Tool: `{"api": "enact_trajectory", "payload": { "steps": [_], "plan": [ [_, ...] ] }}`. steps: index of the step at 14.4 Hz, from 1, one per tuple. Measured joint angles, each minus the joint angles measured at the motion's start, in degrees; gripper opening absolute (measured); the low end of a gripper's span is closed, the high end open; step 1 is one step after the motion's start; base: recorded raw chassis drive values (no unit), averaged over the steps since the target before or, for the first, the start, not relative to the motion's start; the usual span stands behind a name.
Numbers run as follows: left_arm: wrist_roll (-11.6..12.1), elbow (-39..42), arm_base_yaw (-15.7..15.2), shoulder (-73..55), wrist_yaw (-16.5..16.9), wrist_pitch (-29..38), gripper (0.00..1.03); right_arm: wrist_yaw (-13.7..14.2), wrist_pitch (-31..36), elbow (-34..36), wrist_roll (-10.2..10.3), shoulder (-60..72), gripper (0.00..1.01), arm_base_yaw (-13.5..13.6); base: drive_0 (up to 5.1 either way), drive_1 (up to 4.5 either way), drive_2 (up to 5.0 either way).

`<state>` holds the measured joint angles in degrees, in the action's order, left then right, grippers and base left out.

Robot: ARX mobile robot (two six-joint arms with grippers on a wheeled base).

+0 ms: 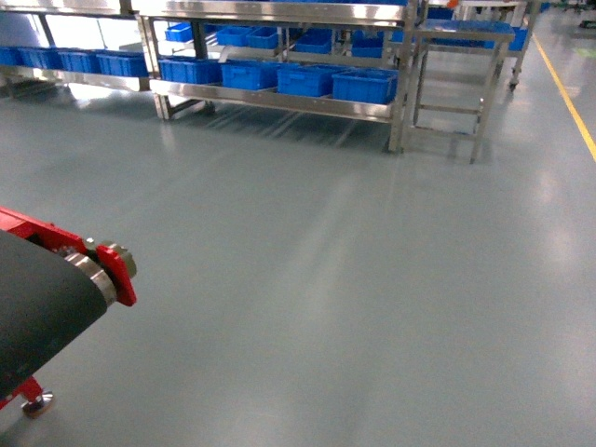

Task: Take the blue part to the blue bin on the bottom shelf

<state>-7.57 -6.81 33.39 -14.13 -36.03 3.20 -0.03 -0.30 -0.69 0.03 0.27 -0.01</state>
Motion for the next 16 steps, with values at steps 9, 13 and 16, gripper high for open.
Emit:
{"api": "enact_trajectory", "payload": {
  "steps": [9, 13, 16],
  "plan": [
    [0.0, 0.0, 0.0, 0.0, 0.0, 0.0, 0.44, 0.0, 0.0, 0.0, 0.0, 0.0, 0.98, 0.0, -1.6, -1.6, -1.6],
    [0.0, 0.0, 0.0, 0.0, 0.02, 0.0, 0.44, 0.02, -0.02, 0.0, 0.0, 0.0, 0.98, 0.0, -1.6, -1.6, -1.6],
    [0.0, 0.0, 0.0, 0.0, 0.0, 0.0, 0.44, 0.0, 0.0, 0.0, 0.0, 0.0, 0.98, 0.0, -1.6, -1.61, -1.6]
  ]
}}
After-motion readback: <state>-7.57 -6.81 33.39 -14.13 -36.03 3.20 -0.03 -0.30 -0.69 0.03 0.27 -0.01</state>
